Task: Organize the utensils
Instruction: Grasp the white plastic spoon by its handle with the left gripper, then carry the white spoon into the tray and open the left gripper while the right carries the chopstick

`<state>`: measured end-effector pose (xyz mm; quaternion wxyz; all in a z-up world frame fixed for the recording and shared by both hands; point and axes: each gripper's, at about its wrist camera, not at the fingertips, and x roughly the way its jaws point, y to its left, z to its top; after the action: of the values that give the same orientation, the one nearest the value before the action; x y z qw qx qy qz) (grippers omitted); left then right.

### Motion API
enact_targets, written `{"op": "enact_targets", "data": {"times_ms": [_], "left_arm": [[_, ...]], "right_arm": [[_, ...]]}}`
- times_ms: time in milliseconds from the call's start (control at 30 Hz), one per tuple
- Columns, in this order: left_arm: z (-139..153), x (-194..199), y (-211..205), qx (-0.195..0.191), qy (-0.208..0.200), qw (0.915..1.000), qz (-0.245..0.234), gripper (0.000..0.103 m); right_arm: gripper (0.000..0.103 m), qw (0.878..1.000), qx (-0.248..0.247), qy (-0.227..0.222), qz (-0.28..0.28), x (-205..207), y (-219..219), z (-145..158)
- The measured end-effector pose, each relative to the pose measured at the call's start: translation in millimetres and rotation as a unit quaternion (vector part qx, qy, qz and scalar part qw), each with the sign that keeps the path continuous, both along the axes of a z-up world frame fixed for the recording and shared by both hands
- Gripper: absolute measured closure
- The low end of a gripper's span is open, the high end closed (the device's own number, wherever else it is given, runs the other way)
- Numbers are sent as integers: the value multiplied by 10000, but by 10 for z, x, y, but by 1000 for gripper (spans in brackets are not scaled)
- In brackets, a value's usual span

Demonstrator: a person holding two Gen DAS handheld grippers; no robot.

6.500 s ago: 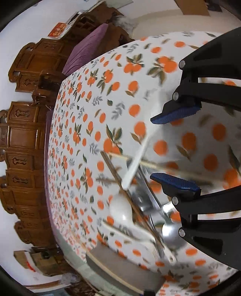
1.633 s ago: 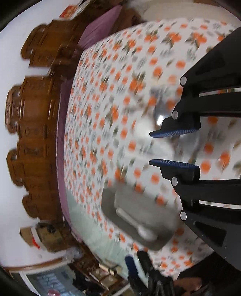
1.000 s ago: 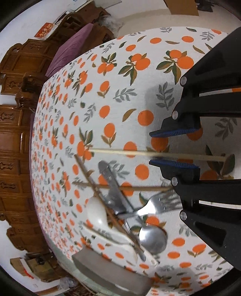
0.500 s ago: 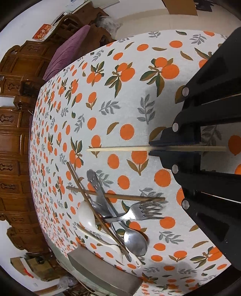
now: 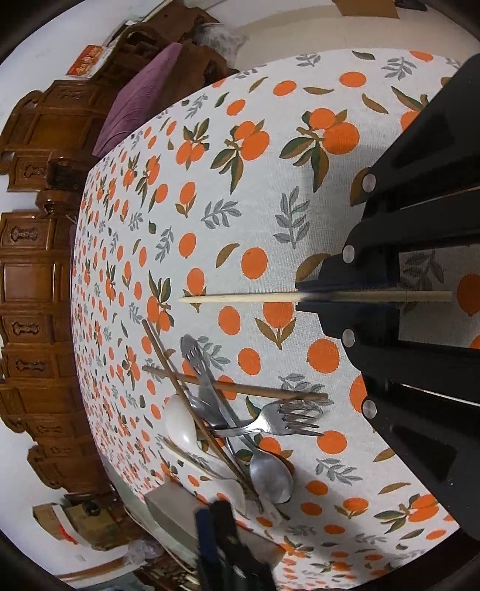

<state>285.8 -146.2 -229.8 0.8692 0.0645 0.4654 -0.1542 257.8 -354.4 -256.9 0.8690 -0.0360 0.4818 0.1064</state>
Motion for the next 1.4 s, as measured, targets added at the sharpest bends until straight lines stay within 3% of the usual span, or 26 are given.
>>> {"op": "enact_targets", "data": {"times_ms": [100, 133, 267, 600, 633, 667, 767, 1033, 1400], "left_arm": [[-102, 153, -50, 0, 248, 9997, -26, 70], [-131, 177, -74, 54, 297, 9995, -51, 77], [-244, 291, -130, 325, 391, 9987, 6, 84], [-324, 425, -191, 276, 530, 9982, 21, 84], [-321, 438, -188, 243, 546, 9982, 34, 86], [-317, 447, -186, 204, 558, 9982, 52, 94], [-286, 434, -187, 196, 499, 9985, 66, 95], [185, 321, -114, 46, 77, 9999, 66, 95], [745, 41, 80, -219, -441, 9988, 0, 95]], "right_arm": [[97, 10000, 53, 5, -15, 2, -16, -3], [97, 10000, 62, 0, -17, 2, -17, -3], [97, 10000, 51, -13, -15, 1, -22, -7], [97, 10000, 78, -12, -20, -5, -16, -10], [97, 10000, 81, -14, -23, -6, -13, -11], [97, 10000, 73, -13, -26, -5, -10, -10], [97, 10000, 39, -42, -24, -10, -10, -13], [97, 9999, 25, -30, -138, -93, 24, 105], [97, 9978, 323, -561, -150, -286, 143, 744]]}}
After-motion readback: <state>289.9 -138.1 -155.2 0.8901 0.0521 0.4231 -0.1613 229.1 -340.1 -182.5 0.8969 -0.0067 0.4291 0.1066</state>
